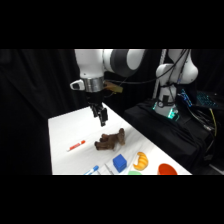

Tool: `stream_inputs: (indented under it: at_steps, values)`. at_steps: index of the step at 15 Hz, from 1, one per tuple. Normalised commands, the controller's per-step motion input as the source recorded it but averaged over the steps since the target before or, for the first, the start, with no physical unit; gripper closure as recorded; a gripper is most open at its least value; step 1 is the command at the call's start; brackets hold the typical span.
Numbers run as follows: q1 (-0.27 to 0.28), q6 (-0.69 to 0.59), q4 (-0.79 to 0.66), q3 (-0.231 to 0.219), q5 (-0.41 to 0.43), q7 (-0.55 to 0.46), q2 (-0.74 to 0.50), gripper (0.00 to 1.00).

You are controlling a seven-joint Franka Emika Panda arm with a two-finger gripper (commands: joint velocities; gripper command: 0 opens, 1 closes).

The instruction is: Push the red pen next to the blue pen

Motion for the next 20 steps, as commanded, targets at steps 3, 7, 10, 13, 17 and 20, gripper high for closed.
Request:
stream_inputs:
  at_steps: [3,7,10,13,17,20]
  values:
    - [-0.037,0.01,0.08,0.015,0.035,-0.07,0.05,0.00]
    - [-0.097,-0.01,0.26,-0.022,0.009,-0.24,0.18,0.00]
    - [-0.142,-0.08,0.44,-0.041,0.004,-0.32,0.27,0.00]
    - [-0.137,-0.14,0.57,-0.035,-0.003,-0.30,0.33,0.00]
    - [-0.091,-0.13,0.64,-0.011,-0.015,-0.23,0.40,0.00]
    - [-0.057,-0.10,0.65,-0.009,-0.035,-0.15,0.46,0.00]
